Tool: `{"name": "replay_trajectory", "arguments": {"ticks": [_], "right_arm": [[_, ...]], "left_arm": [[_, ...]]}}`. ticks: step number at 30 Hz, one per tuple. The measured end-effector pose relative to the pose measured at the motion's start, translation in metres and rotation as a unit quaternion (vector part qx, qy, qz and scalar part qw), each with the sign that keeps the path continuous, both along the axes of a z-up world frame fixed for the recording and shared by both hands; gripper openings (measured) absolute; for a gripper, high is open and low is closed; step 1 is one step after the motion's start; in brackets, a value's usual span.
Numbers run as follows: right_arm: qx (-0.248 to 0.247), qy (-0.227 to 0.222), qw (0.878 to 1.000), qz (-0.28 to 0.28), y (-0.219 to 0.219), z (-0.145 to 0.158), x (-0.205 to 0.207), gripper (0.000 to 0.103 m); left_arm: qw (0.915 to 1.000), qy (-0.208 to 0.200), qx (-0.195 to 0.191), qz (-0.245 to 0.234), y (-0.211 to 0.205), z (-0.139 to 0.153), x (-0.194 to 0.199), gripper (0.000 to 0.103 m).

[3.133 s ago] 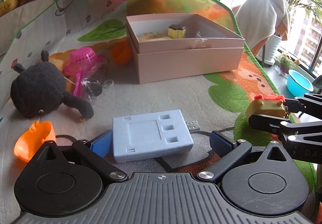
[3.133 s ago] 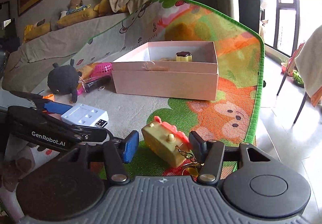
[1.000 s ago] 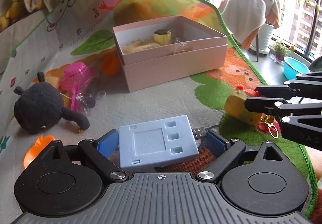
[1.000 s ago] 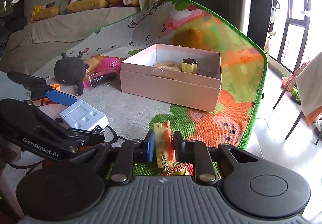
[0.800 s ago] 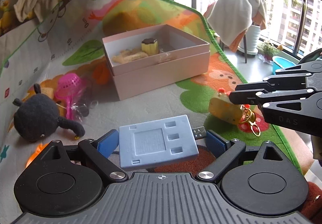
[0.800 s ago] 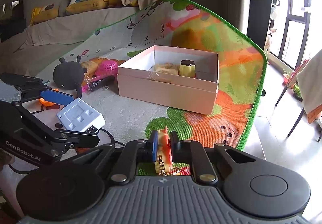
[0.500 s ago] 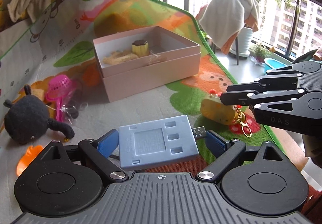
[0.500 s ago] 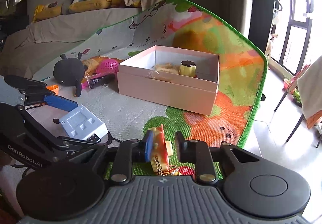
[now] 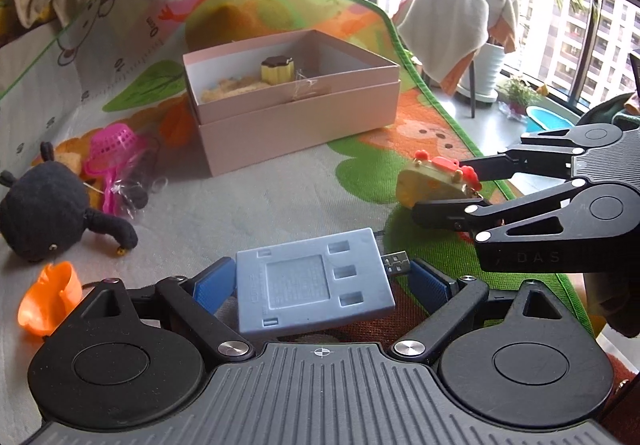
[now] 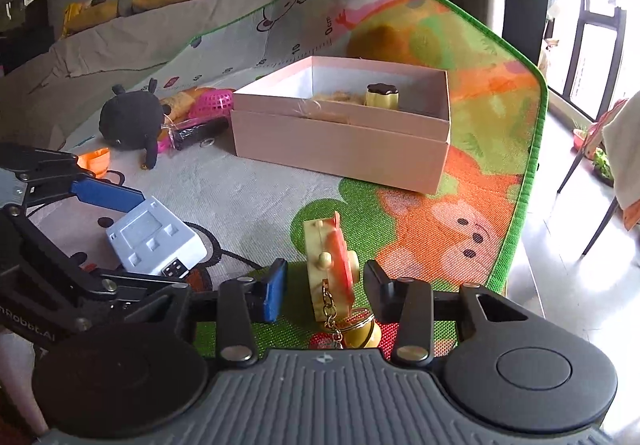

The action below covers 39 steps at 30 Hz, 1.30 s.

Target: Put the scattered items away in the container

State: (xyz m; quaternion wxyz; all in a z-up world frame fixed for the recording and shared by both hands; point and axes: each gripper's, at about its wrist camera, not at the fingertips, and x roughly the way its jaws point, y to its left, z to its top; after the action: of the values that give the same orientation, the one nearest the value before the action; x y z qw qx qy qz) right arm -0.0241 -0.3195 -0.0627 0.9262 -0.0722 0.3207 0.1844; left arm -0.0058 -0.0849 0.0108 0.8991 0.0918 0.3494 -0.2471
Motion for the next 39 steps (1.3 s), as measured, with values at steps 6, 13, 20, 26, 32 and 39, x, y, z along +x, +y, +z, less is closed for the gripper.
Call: {"name": "replay_trajectory", "arguments": {"ticks": [6, 13, 20, 26, 32, 39], "right_arm": [[-0.002, 0.002, 1.0, 0.007, -0.001, 0.003, -0.001, 0.026], [0.007, -0.01, 1.0, 0.022, -0.003, 0.022, -0.001, 0.026], [0.052, -0.067, 0.996, 0.03, -0.014, 0.096, 0.052, 0.026], [0.076, -0.079, 0.994, -0.019, -0.018, 0.129, 0.16, 0.027], [0.091, -0.092, 0.99, -0.047, -0.025, 0.112, 0.181, 0.067], [0.086, -0.103, 0.99, -0.043, -0.014, 0.093, 0.148, 0.093]], "left_arm": [[1.0, 0.001, 0.001, 0.003, 0.001, -0.001, 0.001, 0.096], [1.0, -0.007, -0.003, -0.001, 0.001, 0.004, 0.0, 0.096], [0.9941, -0.108, 0.005, -0.016, -0.008, 0.054, 0.028, 0.096], [0.9822, -0.187, -0.019, -0.002, -0.031, 0.082, 0.112, 0.096], [0.9855, -0.162, -0.05, 0.003, -0.021, 0.067, 0.144, 0.098], [0.9909, -0.126, -0.042, 0.022, 0.028, 0.043, 0.079, 0.102]]}}
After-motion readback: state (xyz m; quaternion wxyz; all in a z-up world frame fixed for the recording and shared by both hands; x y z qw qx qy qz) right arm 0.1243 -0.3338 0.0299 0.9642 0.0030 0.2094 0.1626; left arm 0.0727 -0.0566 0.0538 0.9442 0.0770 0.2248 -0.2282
